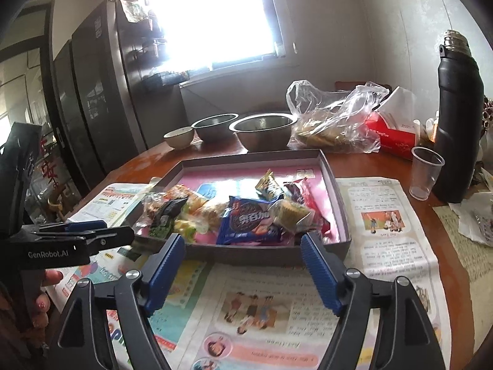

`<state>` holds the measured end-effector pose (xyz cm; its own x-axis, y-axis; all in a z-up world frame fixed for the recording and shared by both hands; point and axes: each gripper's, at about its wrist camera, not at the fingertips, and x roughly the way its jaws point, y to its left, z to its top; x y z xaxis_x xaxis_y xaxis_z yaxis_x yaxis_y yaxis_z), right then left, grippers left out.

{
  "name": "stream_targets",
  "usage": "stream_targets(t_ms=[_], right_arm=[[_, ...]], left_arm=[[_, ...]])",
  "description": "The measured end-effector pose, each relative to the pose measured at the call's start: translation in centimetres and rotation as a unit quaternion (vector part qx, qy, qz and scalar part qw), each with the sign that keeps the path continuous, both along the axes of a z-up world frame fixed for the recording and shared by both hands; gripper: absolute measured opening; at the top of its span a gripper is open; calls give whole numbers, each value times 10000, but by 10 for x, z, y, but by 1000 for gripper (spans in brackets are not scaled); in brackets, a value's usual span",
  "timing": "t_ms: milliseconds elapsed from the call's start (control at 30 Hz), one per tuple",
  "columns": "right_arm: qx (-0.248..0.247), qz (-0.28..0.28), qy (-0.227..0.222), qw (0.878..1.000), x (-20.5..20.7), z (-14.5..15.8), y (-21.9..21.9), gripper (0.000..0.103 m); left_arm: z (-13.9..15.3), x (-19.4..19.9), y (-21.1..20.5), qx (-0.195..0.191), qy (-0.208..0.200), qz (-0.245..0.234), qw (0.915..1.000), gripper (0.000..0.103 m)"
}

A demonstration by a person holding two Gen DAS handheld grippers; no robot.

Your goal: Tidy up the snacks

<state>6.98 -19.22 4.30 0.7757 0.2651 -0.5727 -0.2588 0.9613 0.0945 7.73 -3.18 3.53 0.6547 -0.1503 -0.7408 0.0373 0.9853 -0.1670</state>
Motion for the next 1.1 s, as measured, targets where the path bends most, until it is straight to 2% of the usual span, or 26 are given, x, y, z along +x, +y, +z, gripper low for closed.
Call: stream_targets(t_ms=[533, 667, 1100], right_arm=[[-350, -126, -142, 9992, -37, 2, 15, 84], [-368, -160, -156, 9991, -41, 2, 16, 89], [-433, -163, -60, 9989, -49, -6, 22, 92]], left_arm=[[-6, -45, -1, -10, -32, -78, 10000, 76], [-6, -51, -3, 17, -57, -111, 9999, 79], [-10, -62, -6, 3, -28, -212, 9998, 80]])
